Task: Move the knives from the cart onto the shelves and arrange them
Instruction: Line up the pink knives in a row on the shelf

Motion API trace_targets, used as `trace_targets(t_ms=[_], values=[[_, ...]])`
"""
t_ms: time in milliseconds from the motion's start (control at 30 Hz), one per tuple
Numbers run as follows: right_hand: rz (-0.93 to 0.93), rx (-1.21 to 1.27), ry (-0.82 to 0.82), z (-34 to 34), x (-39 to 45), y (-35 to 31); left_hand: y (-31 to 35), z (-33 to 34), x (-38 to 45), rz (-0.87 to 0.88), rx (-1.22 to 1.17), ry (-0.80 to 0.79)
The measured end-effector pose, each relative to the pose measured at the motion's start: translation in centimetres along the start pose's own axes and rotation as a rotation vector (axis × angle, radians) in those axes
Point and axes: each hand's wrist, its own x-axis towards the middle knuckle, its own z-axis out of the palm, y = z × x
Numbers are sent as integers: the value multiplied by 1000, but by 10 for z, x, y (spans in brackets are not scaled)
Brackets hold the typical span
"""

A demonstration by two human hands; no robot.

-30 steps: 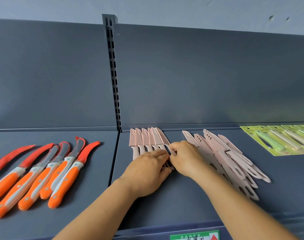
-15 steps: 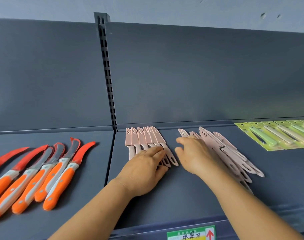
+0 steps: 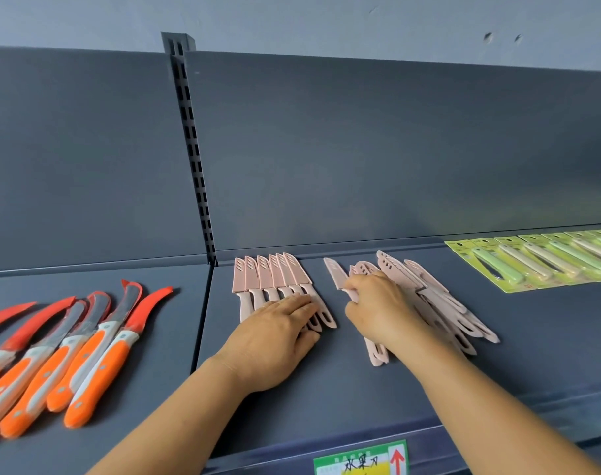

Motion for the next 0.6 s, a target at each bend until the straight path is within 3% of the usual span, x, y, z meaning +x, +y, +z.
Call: trace_targets(t_ms=[600], values=[[-87,101,-28,22,16,-29,2,-5,-1,30,-21,20]])
